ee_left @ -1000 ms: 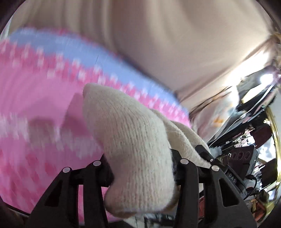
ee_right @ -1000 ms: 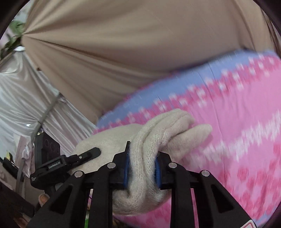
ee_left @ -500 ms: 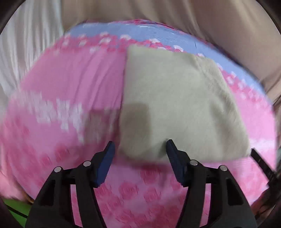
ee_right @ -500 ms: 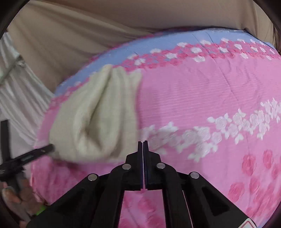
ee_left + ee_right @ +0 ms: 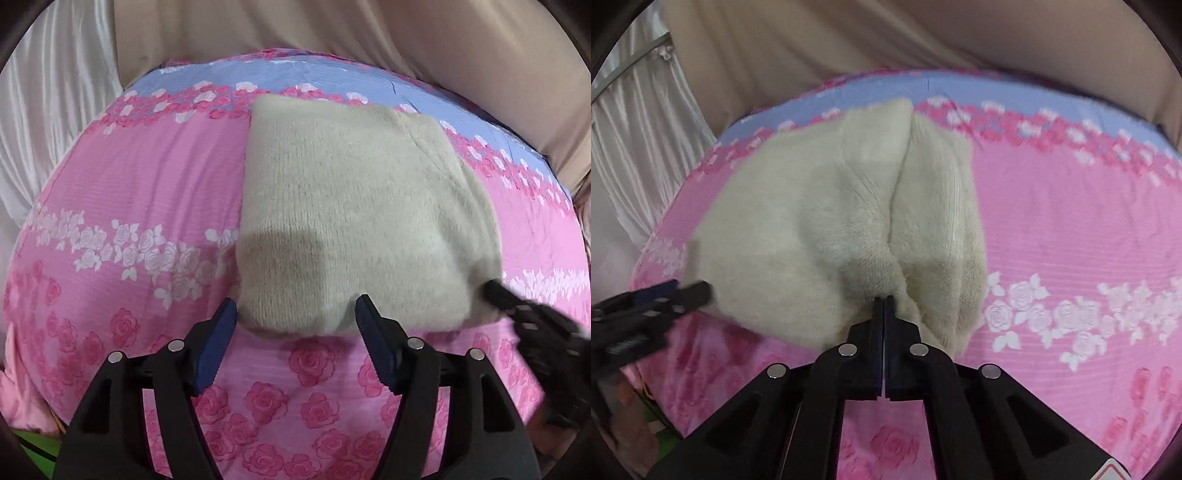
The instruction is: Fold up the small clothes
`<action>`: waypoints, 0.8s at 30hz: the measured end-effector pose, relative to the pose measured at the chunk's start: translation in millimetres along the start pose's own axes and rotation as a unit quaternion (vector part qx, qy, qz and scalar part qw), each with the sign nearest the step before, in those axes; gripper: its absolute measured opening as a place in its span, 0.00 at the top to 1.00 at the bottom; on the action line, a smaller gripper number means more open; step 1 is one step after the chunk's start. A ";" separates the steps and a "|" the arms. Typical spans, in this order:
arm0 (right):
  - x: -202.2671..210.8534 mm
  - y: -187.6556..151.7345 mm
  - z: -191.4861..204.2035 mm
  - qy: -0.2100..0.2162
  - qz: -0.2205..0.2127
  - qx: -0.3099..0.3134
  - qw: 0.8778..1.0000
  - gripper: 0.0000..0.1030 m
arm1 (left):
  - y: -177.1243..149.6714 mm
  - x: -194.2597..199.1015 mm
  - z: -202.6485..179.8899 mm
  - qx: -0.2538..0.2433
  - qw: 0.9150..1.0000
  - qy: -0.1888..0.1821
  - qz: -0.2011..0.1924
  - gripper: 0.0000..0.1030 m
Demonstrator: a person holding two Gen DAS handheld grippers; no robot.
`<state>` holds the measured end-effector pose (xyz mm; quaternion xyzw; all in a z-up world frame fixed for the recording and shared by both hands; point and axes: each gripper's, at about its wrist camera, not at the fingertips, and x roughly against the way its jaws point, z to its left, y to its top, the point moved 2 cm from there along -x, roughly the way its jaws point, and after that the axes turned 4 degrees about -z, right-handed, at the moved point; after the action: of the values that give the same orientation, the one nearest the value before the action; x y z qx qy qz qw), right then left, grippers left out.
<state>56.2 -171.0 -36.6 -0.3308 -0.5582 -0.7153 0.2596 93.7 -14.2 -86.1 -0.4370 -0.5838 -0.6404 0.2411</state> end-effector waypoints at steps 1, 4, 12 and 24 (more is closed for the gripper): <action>14.1 -0.7 4.8 -0.003 -0.014 0.001 1.000 0.96 | -1.8 2.6 -1.3 -0.006 1.000 0.006 -0.003 0.37; 38.2 -5.2 12.3 -0.019 -0.037 -0.002 0.999 0.77 | -6.4 7.9 -5.1 -0.016 1.000 0.017 -0.004 0.35; 74.5 -30.9 -0.7 -0.085 -0.087 -0.056 0.991 0.23 | -20.6 37.7 -26.6 -0.048 0.997 0.031 -0.048 0.19; 72.7 -62.5 -9.6 -0.100 -0.064 -0.119 0.986 0.20 | -37.6 55.7 -40.7 -0.083 0.992 0.039 -0.090 0.19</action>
<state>-38.9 -165.4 -21.7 -0.3927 -0.5121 -0.7552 0.1151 23.7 -34.4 -56.9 -0.3762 -0.5558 -0.7220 0.1683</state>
